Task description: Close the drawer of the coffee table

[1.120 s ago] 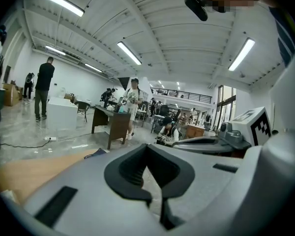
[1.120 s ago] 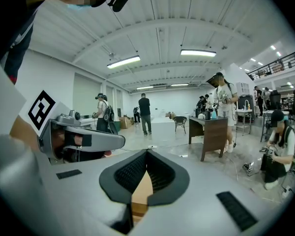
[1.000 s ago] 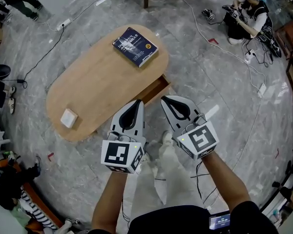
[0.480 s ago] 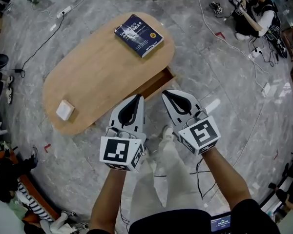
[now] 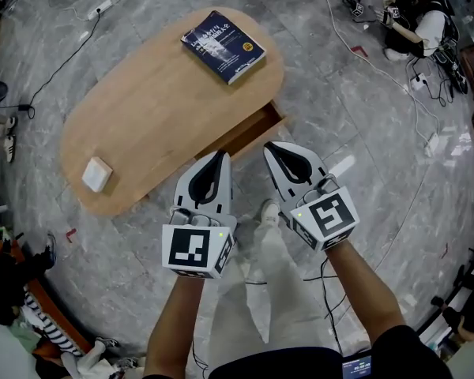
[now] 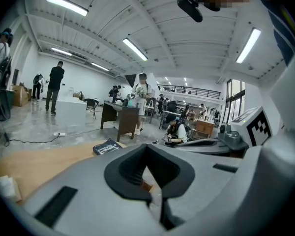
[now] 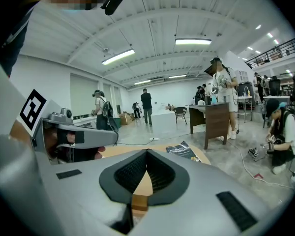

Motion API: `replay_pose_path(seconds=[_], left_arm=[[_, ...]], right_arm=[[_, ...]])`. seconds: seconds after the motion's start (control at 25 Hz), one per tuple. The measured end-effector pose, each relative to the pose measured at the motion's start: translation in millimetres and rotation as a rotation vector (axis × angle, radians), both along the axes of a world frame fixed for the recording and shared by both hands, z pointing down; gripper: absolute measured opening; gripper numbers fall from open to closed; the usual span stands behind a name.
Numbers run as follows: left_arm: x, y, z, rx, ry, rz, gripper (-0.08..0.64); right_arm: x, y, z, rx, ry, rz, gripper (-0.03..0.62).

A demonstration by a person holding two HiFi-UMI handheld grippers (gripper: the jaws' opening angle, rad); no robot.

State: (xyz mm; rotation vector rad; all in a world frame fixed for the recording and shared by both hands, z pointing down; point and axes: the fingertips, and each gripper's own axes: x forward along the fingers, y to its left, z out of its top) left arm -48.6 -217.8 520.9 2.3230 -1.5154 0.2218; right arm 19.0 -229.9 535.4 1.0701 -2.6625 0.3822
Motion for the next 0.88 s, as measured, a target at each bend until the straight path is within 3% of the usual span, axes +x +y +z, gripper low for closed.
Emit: replay_pose_path(seconds=[0.88], left_arm=[[-13.4,7.2,78.0,-0.109,0.007,-0.036,-0.002]], right_arm=[[10.3,-5.3,77.3,-0.07,0.027,0.066,0.012]])
